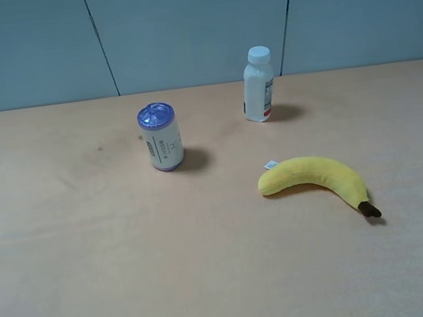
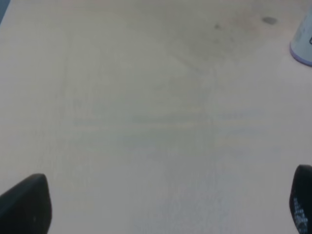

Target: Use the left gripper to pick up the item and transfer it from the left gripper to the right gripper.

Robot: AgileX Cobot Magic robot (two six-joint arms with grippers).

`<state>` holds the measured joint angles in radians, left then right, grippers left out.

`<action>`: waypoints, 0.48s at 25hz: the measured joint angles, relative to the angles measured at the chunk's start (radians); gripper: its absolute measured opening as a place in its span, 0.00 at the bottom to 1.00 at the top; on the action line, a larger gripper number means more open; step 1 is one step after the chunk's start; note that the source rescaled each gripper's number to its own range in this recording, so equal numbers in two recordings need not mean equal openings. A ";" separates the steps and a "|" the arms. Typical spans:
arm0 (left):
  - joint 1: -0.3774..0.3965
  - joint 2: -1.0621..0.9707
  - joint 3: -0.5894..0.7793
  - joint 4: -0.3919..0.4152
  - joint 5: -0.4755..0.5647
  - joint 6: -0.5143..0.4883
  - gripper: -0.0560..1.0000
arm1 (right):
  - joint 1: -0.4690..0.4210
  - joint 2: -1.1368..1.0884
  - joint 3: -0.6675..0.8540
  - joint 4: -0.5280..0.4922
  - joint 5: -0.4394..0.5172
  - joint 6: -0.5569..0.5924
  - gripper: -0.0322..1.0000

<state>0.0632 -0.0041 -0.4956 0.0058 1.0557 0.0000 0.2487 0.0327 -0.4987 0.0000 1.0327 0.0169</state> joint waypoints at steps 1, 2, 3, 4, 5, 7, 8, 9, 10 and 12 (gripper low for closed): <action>0.000 0.000 0.000 0.000 0.000 0.000 0.98 | 0.000 -0.018 0.002 0.000 -0.004 0.000 1.00; 0.000 0.000 0.000 0.000 0.000 0.000 0.98 | 0.000 -0.030 0.002 0.000 -0.006 0.000 1.00; 0.000 0.000 0.000 0.000 0.000 0.000 0.98 | 0.000 -0.035 0.002 0.000 -0.007 0.000 1.00; 0.000 0.000 0.000 0.000 0.000 0.000 0.98 | 0.000 -0.036 0.002 0.000 -0.008 0.000 1.00; 0.000 0.000 0.000 0.000 0.000 0.000 0.98 | 0.000 -0.036 0.003 0.000 -0.008 0.000 1.00; 0.000 0.000 0.000 0.000 0.000 0.000 0.98 | 0.000 -0.036 0.003 0.000 -0.008 0.001 1.00; 0.000 0.000 0.000 0.000 0.000 0.000 0.98 | 0.000 -0.036 0.003 0.000 -0.008 0.001 1.00; 0.000 0.000 0.000 0.000 0.000 0.000 0.98 | 0.000 -0.036 0.003 0.000 -0.008 0.001 1.00; 0.000 0.000 0.000 0.000 0.000 0.000 0.98 | 0.000 -0.036 0.003 0.000 -0.008 0.001 1.00; 0.000 0.000 0.000 0.000 0.000 0.000 0.98 | 0.000 -0.036 0.003 0.000 -0.008 0.001 1.00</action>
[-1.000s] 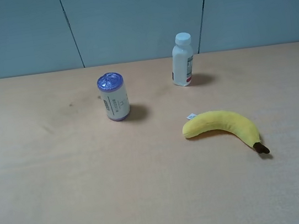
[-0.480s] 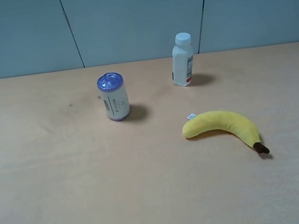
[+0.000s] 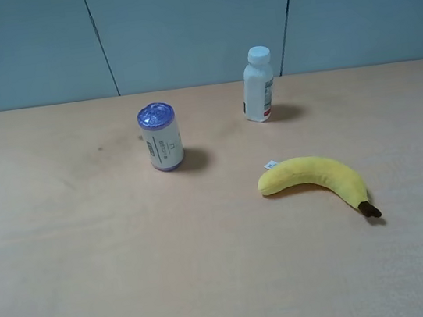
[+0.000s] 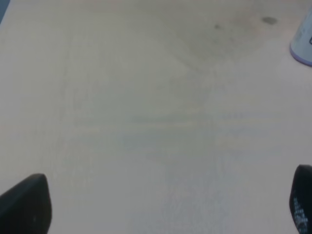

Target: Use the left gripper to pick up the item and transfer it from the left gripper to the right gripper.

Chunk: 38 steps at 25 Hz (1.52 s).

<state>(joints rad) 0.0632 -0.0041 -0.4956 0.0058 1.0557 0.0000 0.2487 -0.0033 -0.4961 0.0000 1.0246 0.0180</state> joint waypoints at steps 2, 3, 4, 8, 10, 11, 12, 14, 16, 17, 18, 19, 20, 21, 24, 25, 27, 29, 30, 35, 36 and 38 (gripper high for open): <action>0.000 0.000 0.000 0.000 0.000 0.000 0.98 | -0.007 0.000 0.000 0.000 0.000 0.000 1.00; 0.000 0.000 0.000 0.000 0.000 0.000 0.98 | -0.018 0.000 0.000 0.000 0.000 0.000 1.00; 0.000 0.000 0.000 0.000 0.000 0.000 0.98 | -0.032 0.000 0.000 0.000 0.000 0.000 1.00; 0.000 0.000 0.000 0.000 0.000 0.000 0.98 | -0.148 0.000 0.000 0.000 -0.001 0.000 1.00; 0.000 0.000 0.000 0.000 0.000 0.000 0.98 | -0.215 0.000 0.000 0.000 -0.001 0.000 1.00; 0.000 0.000 0.000 0.000 0.000 0.000 0.98 | -0.246 0.000 0.000 0.000 -0.001 0.000 1.00; 0.000 0.000 0.000 0.000 0.000 0.000 0.98 | -0.269 0.000 0.000 0.000 -0.001 0.000 1.00; 0.000 0.000 0.000 0.000 0.000 0.000 0.98 | -0.312 0.000 0.000 0.000 -0.001 0.000 1.00; 0.000 0.000 0.000 0.000 0.000 0.000 0.98 | -0.335 0.000 0.000 0.000 -0.001 0.000 1.00; 0.000 0.000 0.000 0.000 0.000 0.000 0.98 | -0.341 0.000 0.000 0.000 -0.001 0.000 1.00; 0.000 0.000 0.000 0.000 0.000 0.000 0.98 | -0.340 0.000 0.000 0.000 -0.001 0.000 1.00; 0.000 0.000 0.000 0.000 0.000 0.000 0.98 | -0.340 0.000 0.000 0.000 -0.001 0.000 1.00; 0.000 0.000 0.000 0.000 0.000 0.000 0.98 | -0.340 0.000 0.000 0.000 -0.001 0.000 1.00; 0.000 0.000 0.000 0.000 0.000 0.000 0.98 | -0.340 0.000 0.000 0.000 -0.001 0.000 1.00; 0.000 0.000 0.000 0.000 0.000 0.000 0.98 | -0.340 0.000 0.000 0.000 -0.001 0.000 1.00; 0.000 0.000 0.000 0.000 0.000 0.000 0.98 | -0.340 0.000 0.000 0.000 -0.001 0.000 1.00; 0.000 0.000 0.000 0.000 0.000 0.000 0.98 | -0.340 0.000 0.000 0.000 -0.001 0.000 1.00; 0.000 0.000 0.000 0.000 0.000 0.000 0.98 | -0.340 0.000 0.000 0.000 -0.001 0.000 1.00; 0.000 0.000 0.000 0.000 0.000 0.000 0.98 | -0.340 0.000 0.000 0.000 -0.001 0.000 1.00; 0.000 0.000 0.000 0.000 0.000 0.000 0.98 | -0.340 0.000 0.000 0.000 -0.001 0.000 1.00; 0.000 0.000 0.000 0.000 0.000 0.000 0.98 | -0.340 0.000 0.000 0.000 -0.001 0.000 1.00; 0.000 0.000 0.000 0.000 0.000 0.000 0.98 | -0.340 0.000 0.000 0.000 -0.001 0.000 1.00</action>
